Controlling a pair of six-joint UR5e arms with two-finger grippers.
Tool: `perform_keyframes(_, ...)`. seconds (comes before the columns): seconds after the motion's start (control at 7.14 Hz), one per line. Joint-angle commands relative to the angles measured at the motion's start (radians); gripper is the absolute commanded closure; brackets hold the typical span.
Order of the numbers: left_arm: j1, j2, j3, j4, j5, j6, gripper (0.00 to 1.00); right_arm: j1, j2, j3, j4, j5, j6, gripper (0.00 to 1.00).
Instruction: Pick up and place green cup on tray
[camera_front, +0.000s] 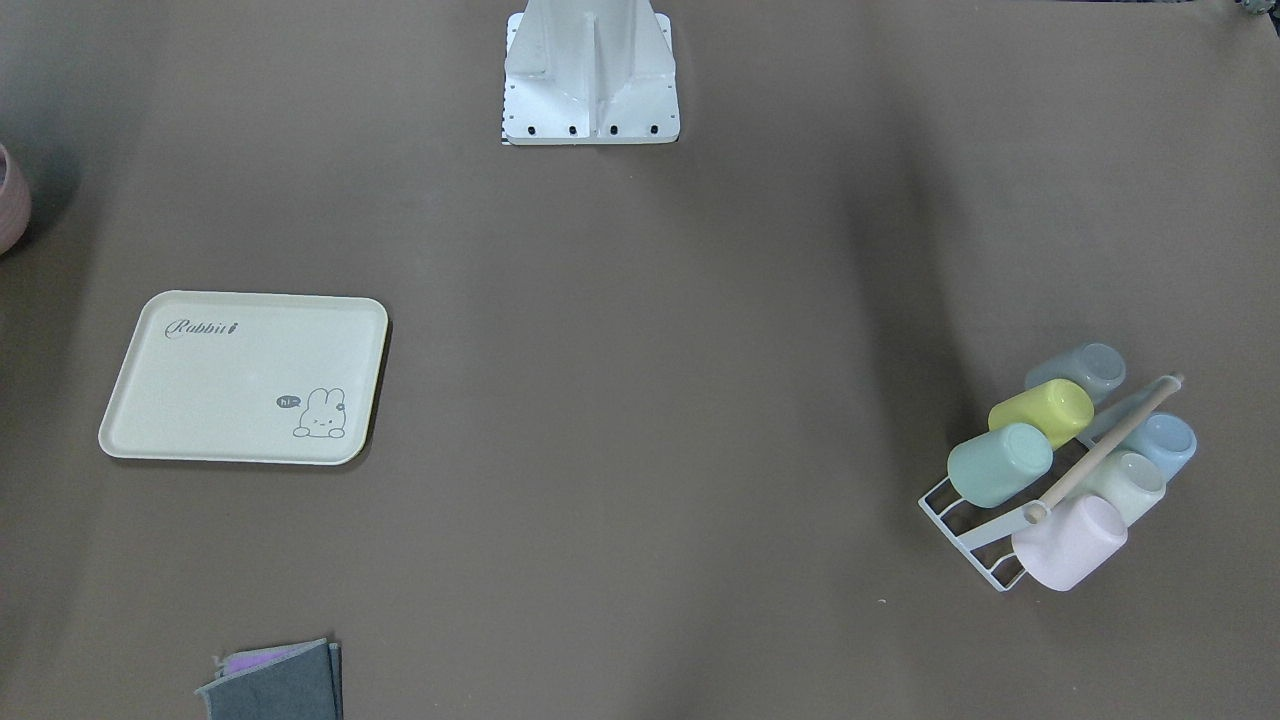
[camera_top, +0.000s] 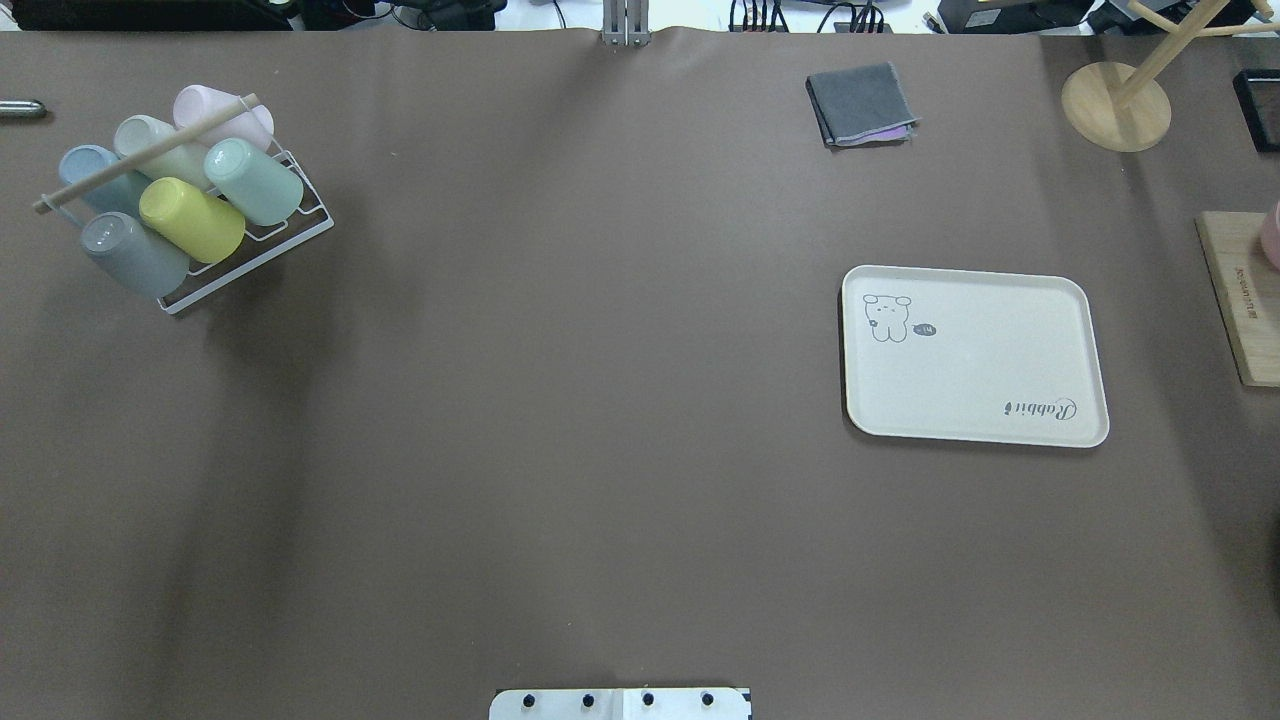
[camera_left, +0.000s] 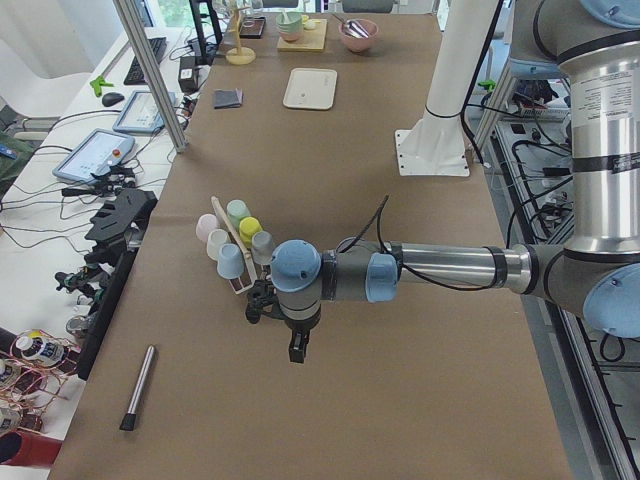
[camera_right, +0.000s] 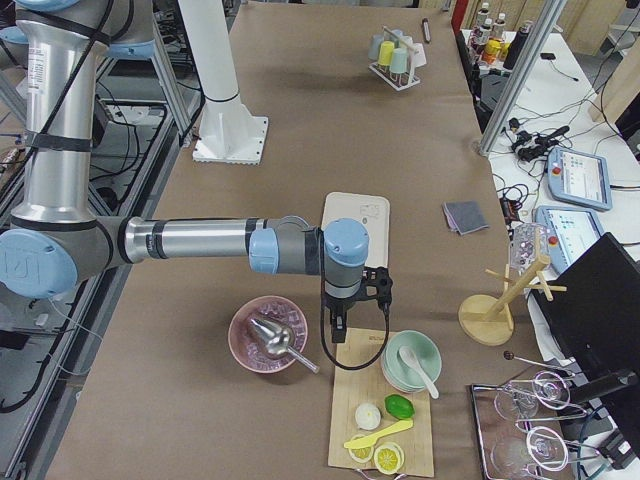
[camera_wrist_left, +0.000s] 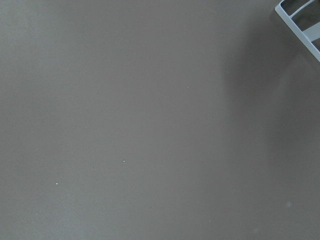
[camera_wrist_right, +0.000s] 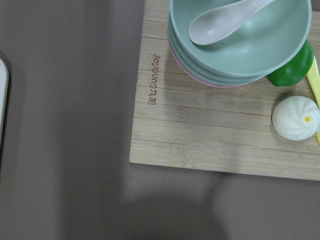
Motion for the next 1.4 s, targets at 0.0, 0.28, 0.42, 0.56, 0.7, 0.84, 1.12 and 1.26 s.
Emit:
perform_keyframes(0.0,0.002,0.000,0.000,-0.003,0.005,-0.002,0.01,-0.001,0.002,-0.004,-0.001,-0.005,0.000,0.00)
perform_keyframes(0.28,0.002,-0.002,0.001,-0.003,0.006,-0.002,0.01,-0.001,0.005,-0.005,0.001,-0.008,0.000,0.00)
perform_keyframes(0.42,0.003,-0.003,-0.003,-0.003,0.005,-0.002,0.01,-0.001,0.005,-0.007,0.001,-0.002,0.002,0.00)
perform_keyframes(0.56,0.002,-0.006,-0.003,-0.005,0.005,-0.002,0.01,-0.001,0.005,-0.001,0.001,-0.002,0.000,0.00)
perform_keyframes(0.7,0.003,-0.009,-0.005,-0.005,0.005,-0.002,0.01,-0.002,0.005,-0.008,0.002,-0.014,-0.002,0.00)
perform_keyframes(0.84,0.003,-0.009,-0.005,-0.006,0.005,-0.002,0.01,-0.004,0.005,-0.005,0.009,-0.015,-0.008,0.00)
perform_keyframes(1.12,0.008,-0.014,-0.011,-0.009,0.005,0.000,0.01,-0.008,0.011,0.001,0.012,-0.015,-0.006,0.00)
perform_keyframes(1.26,0.017,-0.020,-0.011,-0.008,0.006,0.000,0.01,-0.008,0.011,0.006,0.012,-0.015,-0.006,0.00)
